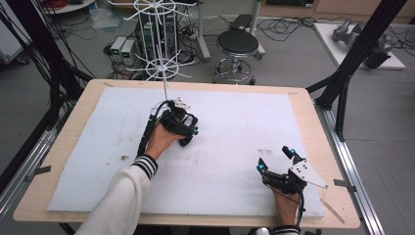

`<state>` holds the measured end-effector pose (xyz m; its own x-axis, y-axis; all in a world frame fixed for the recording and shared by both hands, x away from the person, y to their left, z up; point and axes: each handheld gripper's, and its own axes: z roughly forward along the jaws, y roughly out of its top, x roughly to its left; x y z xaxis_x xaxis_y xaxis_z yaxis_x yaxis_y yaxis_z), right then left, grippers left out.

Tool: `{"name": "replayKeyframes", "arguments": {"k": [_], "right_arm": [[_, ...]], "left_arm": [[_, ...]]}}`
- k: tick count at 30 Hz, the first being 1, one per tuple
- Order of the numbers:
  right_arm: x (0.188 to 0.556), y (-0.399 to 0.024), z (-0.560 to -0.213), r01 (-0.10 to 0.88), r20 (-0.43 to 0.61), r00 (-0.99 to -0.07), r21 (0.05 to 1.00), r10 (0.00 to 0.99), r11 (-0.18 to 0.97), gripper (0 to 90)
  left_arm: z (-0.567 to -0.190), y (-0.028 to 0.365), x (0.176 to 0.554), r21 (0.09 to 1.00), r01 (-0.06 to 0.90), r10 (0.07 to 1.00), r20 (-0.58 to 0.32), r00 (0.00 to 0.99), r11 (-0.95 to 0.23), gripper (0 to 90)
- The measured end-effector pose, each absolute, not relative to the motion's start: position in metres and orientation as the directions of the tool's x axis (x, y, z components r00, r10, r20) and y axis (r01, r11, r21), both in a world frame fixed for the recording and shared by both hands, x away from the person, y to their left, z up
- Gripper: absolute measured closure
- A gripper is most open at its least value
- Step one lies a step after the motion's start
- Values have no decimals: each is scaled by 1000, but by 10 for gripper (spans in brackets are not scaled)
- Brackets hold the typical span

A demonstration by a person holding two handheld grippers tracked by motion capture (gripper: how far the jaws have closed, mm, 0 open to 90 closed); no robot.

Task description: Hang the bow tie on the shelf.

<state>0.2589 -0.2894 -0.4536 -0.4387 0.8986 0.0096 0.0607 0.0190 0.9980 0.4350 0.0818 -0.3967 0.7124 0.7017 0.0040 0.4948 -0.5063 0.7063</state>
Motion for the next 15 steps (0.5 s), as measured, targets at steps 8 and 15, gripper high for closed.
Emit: {"name": "replayKeyframes", "arguments": {"k": [8, 15], "right_arm": [[258, -289, -454, 59, 11, -439, 998, 898, 17, 37], [258, -289, -454, 59, 12, -439, 998, 898, 16, 37]], "left_arm": [[-401, 76, 446, 656, 547, 716, -13, 698, -520, 274], [-403, 71, 452, 615, 597, 733, -45, 678, -515, 325]]}}
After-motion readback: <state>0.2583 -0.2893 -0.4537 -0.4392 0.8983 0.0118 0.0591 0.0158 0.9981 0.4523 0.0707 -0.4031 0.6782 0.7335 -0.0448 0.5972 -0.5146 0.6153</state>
